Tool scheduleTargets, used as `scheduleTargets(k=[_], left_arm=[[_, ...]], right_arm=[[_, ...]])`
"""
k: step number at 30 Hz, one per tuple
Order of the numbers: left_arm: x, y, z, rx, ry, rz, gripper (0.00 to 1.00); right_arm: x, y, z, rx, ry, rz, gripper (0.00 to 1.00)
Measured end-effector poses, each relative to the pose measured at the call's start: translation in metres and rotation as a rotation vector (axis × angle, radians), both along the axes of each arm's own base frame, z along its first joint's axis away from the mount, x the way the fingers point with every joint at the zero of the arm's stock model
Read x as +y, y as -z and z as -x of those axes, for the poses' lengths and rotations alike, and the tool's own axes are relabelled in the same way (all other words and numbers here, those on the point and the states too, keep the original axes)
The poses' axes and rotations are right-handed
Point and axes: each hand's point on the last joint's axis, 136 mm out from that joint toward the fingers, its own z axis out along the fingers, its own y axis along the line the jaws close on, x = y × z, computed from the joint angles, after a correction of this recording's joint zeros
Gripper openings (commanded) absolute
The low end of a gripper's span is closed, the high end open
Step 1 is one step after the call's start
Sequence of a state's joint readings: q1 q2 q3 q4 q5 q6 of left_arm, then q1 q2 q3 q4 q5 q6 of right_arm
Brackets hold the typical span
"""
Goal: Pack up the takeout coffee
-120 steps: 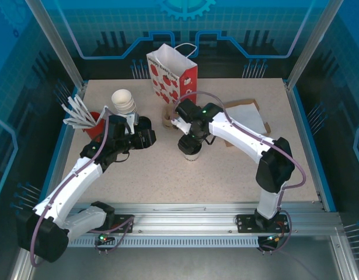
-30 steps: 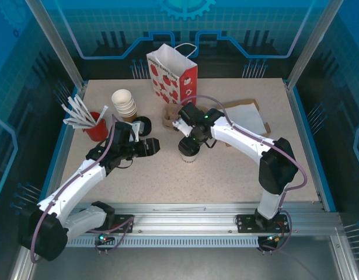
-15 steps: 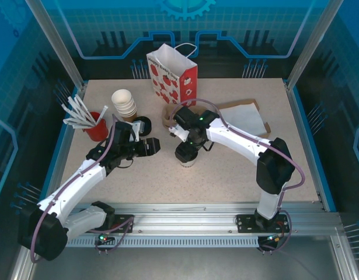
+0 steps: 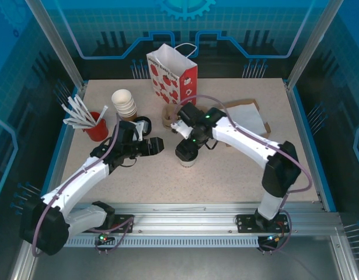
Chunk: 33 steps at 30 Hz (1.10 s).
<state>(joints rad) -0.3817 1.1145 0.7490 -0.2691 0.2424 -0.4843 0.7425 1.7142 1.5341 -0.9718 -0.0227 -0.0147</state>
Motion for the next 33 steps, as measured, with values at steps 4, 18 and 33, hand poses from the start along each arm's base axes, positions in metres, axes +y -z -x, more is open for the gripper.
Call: scheduleTargets(k=[4, 18, 33], left_arm=[[-0.025, 0.003, -0.004, 0.016, 0.052, 0.065, 0.83], [-0.084, 0.047, -0.017, 0.135, 0.187, 0.095, 0.76], [-0.087, 0.054, -0.018, 0.139, 0.194, 0.139, 0.62]], right_arm=[[-0.028, -0.017, -0.007, 0.020, 0.102, -0.167, 0.84], [-0.038, 0.041, -0.016, 0.227, 0.227, -0.390, 0.73], [-0.029, 0.046, -0.018, 0.255, 0.226, -0.507, 0.60]])
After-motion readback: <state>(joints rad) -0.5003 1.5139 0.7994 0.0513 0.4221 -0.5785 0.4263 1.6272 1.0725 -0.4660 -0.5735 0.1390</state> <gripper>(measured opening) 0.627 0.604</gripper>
